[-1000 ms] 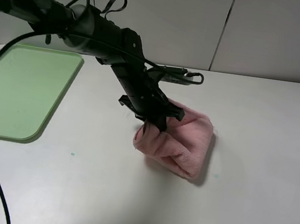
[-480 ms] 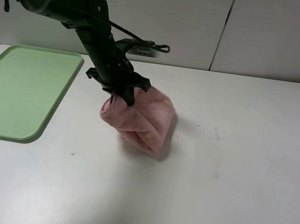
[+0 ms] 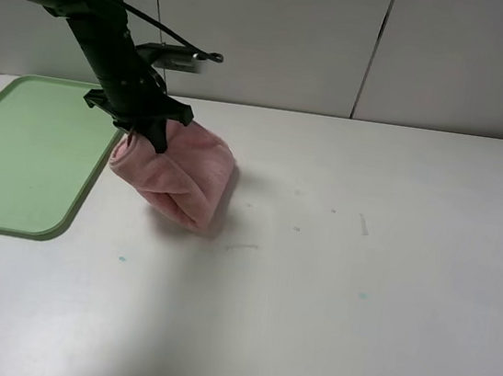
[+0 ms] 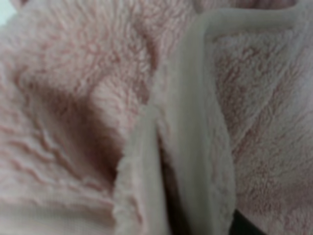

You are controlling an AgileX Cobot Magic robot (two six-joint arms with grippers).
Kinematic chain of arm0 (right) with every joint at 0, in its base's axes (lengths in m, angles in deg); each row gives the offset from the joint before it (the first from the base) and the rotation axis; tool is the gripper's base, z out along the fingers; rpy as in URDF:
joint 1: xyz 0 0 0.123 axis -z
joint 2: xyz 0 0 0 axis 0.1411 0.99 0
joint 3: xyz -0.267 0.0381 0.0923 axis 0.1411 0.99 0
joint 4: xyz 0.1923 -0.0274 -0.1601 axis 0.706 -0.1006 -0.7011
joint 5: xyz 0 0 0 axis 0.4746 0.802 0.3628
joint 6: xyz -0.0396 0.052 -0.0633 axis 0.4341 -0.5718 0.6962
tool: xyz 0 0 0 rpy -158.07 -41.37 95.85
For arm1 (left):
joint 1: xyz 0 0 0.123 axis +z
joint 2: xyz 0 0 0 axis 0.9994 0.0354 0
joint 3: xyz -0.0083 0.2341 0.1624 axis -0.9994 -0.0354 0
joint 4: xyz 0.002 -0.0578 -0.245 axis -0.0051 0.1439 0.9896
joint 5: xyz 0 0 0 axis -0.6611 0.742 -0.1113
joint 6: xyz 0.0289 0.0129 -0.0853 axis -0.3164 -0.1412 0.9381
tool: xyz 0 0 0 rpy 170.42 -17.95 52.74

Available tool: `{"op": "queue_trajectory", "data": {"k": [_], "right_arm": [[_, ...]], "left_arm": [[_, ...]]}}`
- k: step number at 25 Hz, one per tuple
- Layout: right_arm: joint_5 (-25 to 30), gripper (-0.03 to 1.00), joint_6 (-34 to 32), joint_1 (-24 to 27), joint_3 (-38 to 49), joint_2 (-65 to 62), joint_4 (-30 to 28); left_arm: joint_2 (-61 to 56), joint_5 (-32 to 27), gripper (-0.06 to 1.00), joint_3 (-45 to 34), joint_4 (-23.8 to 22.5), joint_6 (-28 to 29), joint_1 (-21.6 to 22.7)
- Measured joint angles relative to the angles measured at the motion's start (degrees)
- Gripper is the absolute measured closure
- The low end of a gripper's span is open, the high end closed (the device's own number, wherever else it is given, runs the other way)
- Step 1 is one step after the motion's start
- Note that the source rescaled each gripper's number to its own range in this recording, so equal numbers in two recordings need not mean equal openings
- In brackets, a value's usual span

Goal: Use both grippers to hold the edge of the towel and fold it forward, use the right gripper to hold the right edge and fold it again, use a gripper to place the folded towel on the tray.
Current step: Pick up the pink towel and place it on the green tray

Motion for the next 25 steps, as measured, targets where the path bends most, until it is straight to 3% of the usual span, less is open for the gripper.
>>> {"op": "queue_trajectory", "data": {"k": [10,25], "right_arm": [[0.00,-0.03,0.00,0.00,0.00,0.00,0.00],[0.00,-0.03,0.00,0.00,0.00,0.00,0.02]], "left_arm": [[0.00,-1.57,0.81,0.00,-8.69,4.34,9.47],[0.00,-1.14,0.81,0.00,-14.84,4.89,19.65]]}}
